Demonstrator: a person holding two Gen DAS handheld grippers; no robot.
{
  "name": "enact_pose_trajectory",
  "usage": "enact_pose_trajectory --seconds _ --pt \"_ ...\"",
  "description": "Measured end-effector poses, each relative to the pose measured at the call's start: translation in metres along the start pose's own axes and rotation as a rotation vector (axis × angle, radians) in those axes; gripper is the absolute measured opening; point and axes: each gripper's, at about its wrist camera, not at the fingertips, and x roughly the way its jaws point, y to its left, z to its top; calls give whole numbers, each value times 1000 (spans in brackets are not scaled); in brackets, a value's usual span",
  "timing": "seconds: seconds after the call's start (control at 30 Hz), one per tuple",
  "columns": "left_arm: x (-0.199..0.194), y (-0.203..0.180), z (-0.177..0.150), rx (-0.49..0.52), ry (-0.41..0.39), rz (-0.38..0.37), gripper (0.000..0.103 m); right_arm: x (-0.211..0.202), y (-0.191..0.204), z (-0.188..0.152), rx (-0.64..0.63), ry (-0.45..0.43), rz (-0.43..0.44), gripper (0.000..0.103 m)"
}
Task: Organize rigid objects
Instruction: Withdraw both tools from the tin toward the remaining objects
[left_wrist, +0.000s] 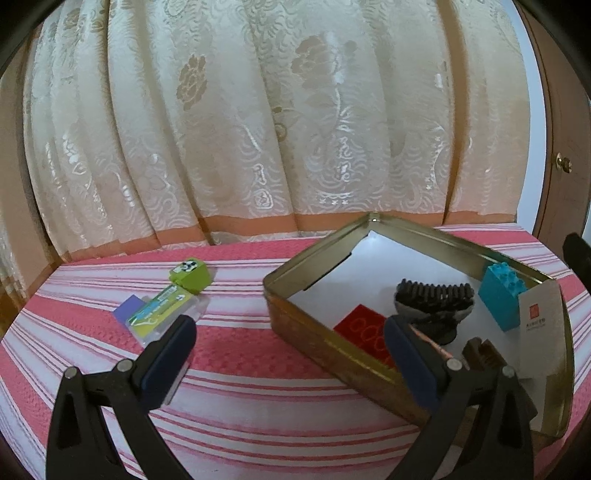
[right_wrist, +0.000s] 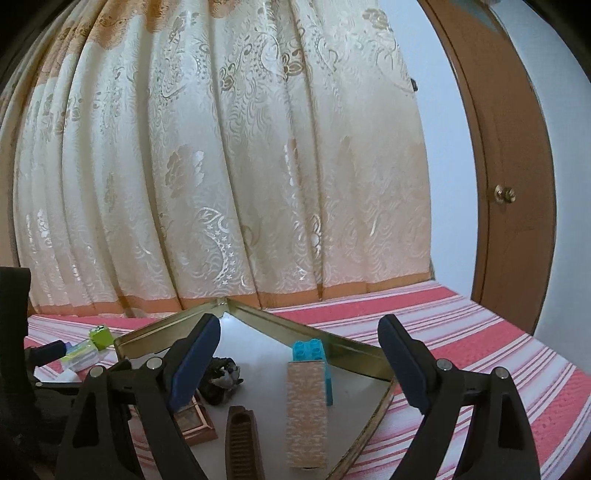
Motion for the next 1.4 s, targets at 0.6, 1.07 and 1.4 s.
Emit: enact_pose_trajectory --seconds 0.6,1.07,1.4 --pt "6 70 -10 -84 35 40 103 1 75 -10 -45 50 -1 89" --pt "33 121 -20 -124 184 29 103 18 137 -17 16 123 20 89" --pt "59 146 -30 -136 326 1 103 41 183 -20 32 214 36 89"
